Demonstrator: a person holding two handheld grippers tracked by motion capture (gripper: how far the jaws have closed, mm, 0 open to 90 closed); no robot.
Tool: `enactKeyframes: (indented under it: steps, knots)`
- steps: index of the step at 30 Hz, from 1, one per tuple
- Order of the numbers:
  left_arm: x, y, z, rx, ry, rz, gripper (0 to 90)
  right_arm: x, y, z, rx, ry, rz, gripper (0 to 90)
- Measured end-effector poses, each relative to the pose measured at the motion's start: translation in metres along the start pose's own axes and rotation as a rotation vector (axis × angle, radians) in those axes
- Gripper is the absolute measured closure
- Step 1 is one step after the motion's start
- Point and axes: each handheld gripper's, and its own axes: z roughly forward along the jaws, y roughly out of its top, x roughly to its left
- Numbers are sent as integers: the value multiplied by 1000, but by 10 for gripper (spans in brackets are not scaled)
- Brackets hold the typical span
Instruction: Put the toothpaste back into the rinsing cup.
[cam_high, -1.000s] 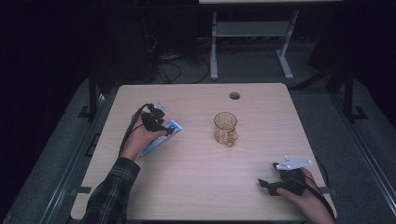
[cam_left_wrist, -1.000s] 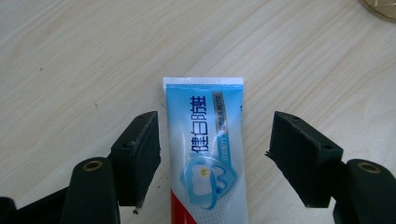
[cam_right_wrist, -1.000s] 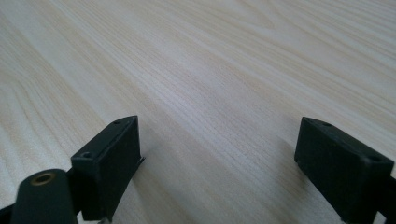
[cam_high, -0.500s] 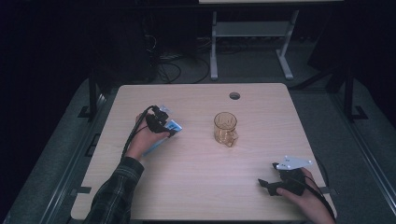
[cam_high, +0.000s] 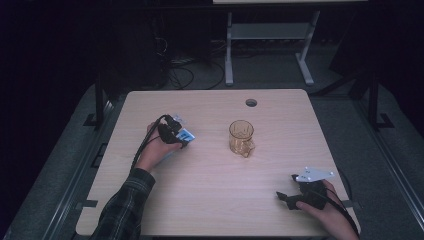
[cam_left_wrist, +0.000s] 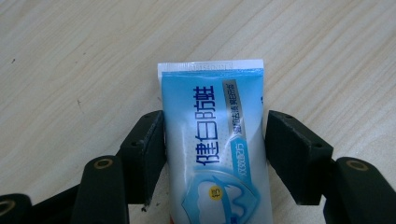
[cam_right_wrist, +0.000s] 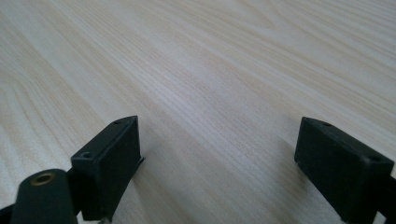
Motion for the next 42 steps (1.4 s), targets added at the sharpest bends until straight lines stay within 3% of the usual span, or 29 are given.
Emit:
enactKeyframes:
  steps: [5, 11, 18, 23, 30, 42]
  knots:
    - [1, -1, 0, -2, -6, -7, 406, 0, 0, 0, 1, 0, -1, 134]
    - [3, -2, -1, -1, -42, -20, 440, 0, 0, 0, 0, 1, 0, 134]
    - [2, -1, -2, 12, -46, -30, 507, 0, 0, 0, 0, 1, 0, 134]
    - [4, -2, -4, 21, -66, -58, 556, 0, 0, 0, 0, 1, 1, 134]
    - [3, -1, -10, 49, -81, -45, 688, 0, 0, 0, 0, 1, 1, 134]
    - [4, -2, -15, 45, -107, -32, 722, 0, 0, 0, 1, -1, -1, 134]
